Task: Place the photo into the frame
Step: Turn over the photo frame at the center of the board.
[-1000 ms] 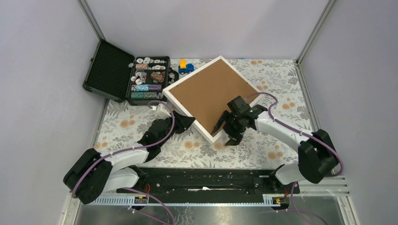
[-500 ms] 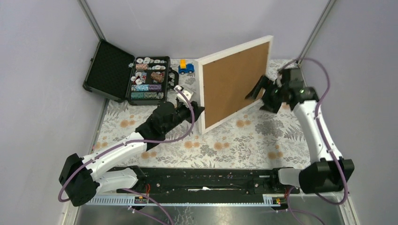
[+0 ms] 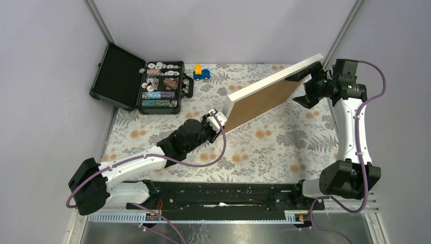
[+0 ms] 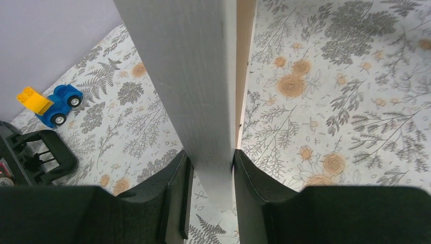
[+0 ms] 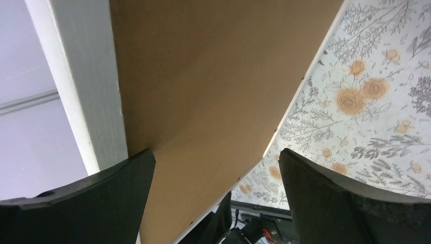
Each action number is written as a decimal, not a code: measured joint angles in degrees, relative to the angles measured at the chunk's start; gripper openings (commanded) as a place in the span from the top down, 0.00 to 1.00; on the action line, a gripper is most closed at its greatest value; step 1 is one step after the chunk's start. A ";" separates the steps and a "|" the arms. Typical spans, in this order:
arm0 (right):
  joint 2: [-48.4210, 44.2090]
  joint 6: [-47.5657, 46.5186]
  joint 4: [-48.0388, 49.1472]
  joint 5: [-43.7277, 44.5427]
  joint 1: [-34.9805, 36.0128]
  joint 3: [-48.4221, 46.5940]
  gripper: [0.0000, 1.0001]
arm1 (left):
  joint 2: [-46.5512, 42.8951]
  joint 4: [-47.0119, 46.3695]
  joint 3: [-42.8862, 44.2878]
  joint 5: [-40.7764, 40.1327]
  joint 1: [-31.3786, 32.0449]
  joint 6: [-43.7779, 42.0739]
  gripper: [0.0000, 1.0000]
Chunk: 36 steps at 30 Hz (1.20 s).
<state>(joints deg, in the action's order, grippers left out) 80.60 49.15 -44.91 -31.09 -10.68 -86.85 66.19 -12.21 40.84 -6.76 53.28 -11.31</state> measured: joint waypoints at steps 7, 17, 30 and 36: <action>-5.09 3.13 0.35 -0.04 -1.20 2.93 0.00 | 1.62 -5.97 -4.76 -3.91 0.72 -2.03 1.00; -9.92 5.88 2.78 -1.14 -1.84 5.01 0.01 | 3.10 -9.46 -8.20 -5.75 1.55 -4.63 1.00; -7.56 4.52 4.15 0.13 -2.01 12.09 0.46 | 6.29 -18.25 -12.35 -11.65 7.06 -7.30 0.42; -5.44 0.15 2.93 1.99 -2.47 13.57 0.82 | 2.27 -16.90 -13.29 -11.69 8.87 1.75 0.12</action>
<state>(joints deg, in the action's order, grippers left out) 75.16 49.30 -41.98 -29.10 -13.15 -73.28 68.47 -29.10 27.55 -18.46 62.15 -9.56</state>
